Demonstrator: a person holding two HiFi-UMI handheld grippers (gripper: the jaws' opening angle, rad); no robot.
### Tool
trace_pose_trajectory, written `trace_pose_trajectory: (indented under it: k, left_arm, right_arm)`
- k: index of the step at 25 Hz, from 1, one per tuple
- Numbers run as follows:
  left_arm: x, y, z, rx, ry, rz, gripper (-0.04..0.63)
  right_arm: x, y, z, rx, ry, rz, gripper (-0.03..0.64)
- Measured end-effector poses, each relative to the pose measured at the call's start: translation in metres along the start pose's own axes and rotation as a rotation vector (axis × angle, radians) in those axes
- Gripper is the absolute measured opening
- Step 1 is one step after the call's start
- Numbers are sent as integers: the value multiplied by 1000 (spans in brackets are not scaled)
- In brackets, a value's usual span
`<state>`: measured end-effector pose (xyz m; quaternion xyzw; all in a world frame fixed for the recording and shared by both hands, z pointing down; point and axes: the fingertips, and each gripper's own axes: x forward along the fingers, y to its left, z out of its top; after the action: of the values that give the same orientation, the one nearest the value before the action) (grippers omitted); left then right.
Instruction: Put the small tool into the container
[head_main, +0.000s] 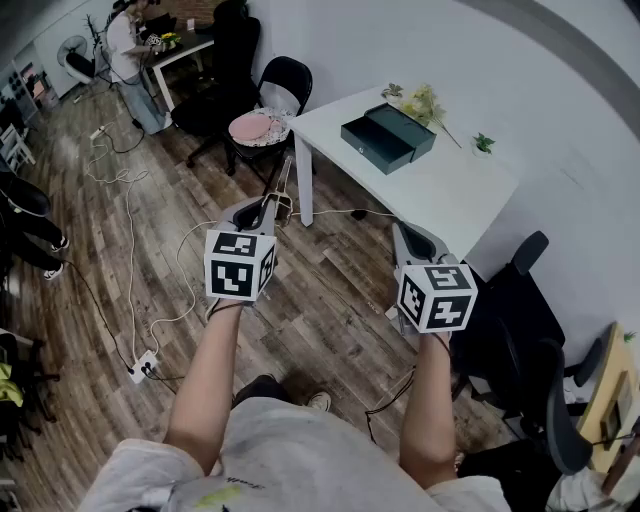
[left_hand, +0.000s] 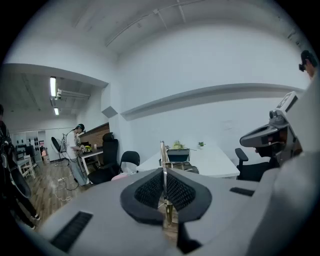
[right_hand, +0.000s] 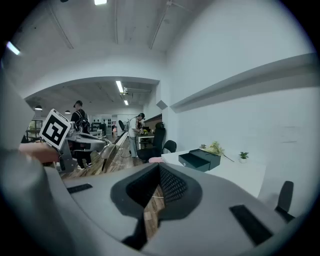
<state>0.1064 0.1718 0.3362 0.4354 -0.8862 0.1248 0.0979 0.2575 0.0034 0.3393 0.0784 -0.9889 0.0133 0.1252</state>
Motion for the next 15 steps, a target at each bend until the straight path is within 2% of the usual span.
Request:
trace_pose_trajectory:
  k: [15]
  left_arm:
    - [4,-10,-7,10,14,0,-2]
  right_arm:
    - [11,4,-5,11,0,40,5]
